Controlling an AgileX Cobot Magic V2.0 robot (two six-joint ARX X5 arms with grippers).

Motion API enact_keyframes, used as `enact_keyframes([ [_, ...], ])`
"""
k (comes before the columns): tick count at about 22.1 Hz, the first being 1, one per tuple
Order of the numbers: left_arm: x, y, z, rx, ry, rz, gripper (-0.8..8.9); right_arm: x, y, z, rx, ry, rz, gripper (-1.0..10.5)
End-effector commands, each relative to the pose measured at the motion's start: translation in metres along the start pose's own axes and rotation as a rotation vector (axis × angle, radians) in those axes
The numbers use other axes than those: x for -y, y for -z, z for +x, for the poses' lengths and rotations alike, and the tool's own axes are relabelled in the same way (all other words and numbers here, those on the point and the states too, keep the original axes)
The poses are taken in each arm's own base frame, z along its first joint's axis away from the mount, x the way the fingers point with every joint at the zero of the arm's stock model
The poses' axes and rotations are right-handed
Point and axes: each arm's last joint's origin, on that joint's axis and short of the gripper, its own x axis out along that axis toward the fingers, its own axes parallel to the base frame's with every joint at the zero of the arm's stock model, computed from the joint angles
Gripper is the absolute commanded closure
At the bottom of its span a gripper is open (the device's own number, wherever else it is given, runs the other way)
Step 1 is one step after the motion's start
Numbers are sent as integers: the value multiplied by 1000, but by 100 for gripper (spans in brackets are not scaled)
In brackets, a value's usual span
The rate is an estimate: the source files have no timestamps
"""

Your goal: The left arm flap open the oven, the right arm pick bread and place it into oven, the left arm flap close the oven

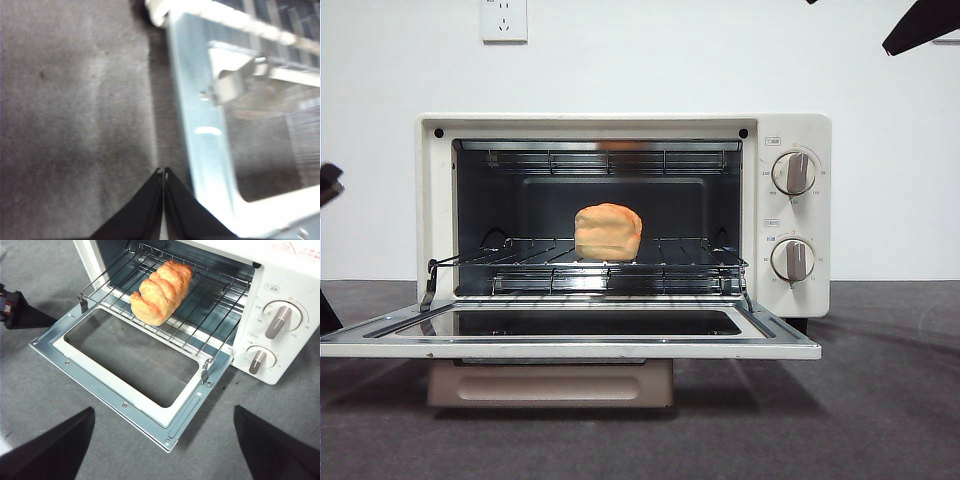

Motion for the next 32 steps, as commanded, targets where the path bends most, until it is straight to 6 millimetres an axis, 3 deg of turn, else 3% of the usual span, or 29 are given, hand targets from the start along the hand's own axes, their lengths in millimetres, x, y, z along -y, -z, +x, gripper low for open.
enact_keyframes([
  [1, -2, 0, 6, -21, 17, -9, 803, -2, -3, -2, 11, -13, -10, 505],
  [15, -7, 6, 21, -120, 168, -41, 803, -2, -3, -2, 11, -12, -6, 505],
  [25, -5, -14, 15, -17, 389, -85, 803, -2, -3, -2, 11, -12, 1, 505],
  [32, -2, -24, 12, 58, 434, -74, 803, -2, -3, -2, 10, -13, 5, 505],
])
